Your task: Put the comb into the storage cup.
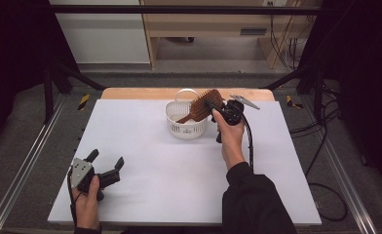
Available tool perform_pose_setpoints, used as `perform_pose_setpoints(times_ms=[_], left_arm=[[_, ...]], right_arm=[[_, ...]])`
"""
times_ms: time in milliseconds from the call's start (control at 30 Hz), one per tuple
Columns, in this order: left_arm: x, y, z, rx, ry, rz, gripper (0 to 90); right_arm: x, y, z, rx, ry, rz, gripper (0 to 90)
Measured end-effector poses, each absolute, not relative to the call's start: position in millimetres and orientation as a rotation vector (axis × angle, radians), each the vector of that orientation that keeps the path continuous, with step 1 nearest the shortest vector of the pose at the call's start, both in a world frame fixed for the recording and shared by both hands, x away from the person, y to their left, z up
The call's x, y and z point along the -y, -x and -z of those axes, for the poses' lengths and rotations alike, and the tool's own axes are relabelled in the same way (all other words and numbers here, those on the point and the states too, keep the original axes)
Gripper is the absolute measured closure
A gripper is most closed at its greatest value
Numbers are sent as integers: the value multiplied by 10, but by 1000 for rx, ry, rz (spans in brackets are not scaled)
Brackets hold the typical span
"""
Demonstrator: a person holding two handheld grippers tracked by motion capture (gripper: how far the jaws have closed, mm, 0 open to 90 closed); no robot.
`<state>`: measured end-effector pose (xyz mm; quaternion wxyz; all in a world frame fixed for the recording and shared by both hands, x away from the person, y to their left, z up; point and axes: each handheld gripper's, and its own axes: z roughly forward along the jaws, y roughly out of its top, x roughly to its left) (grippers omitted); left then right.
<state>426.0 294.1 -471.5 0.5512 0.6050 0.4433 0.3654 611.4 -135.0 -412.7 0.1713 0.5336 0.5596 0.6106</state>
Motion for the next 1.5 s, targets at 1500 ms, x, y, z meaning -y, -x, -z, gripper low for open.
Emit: perform_pose_setpoints(times_ms=[1500], left_arm=[[-2945, -4263, 4721, -1054, -1433, -863, 18]], right_arm=[[1400, -6116, 4130, -1599, -1530, -1721, 265]])
